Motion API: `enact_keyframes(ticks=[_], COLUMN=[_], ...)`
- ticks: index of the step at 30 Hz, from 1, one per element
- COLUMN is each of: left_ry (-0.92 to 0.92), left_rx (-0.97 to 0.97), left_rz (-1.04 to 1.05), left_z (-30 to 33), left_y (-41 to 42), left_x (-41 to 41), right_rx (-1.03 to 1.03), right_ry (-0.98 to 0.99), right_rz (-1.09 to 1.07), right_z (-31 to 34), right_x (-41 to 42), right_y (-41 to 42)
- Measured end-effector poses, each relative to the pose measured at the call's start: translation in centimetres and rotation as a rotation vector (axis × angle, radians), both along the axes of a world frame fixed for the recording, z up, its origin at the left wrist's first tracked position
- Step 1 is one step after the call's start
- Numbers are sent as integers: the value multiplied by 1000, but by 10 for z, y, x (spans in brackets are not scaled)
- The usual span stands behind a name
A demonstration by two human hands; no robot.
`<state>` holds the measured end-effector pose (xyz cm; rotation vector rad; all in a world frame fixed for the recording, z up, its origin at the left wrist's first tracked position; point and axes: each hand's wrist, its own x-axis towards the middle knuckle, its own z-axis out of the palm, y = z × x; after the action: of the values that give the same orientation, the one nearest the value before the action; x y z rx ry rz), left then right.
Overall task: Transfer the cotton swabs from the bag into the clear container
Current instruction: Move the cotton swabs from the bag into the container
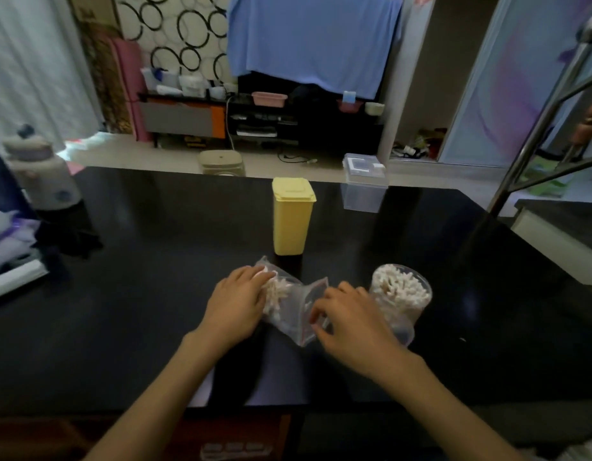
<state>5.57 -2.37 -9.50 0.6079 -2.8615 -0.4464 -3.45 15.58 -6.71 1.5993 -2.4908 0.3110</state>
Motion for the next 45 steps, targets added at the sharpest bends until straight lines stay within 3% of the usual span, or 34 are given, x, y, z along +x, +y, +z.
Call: enact_keyframes(ticks=[3, 10, 17, 24, 27, 31, 33, 37, 40, 45], left_ry=[-62, -126, -23, -81, -76, -11, 7, 51, 58, 37], left_rx=[33, 112, 290, 684, 881, 1134, 1216, 1292, 1243, 1150], left_rz=[16, 126, 346, 339, 344, 355, 346, 299, 259, 145], left_z=[-3, -3, -3, -6, -7, -4, -3, -1, 1, 1], left_y=[-8, -8, -15, -16, -10, 0, 2, 7, 10, 18], left_x=[1, -1, -6, -15, -19, -23, -23, -23, -22, -23], right_rx=[-2, 47, 48, 79, 93, -1, -95, -331, -398, -382], right_ry=[-13, -45, 38, -576, -696, -735, -859, -1026, -1140, -1000], right_rz=[117, 143, 52, -114, -146, -185, -200, -193, -147, -195], right_z=[-17, -23, -11, -22, -17, -14, -15, -18, -20, -25], right_x=[-12, -47, -47, -35, -40, -44, -42, -39, -35, -37], right_y=[-2, -7, -12, -10, -6, -4, -5, -11, -14, -21])
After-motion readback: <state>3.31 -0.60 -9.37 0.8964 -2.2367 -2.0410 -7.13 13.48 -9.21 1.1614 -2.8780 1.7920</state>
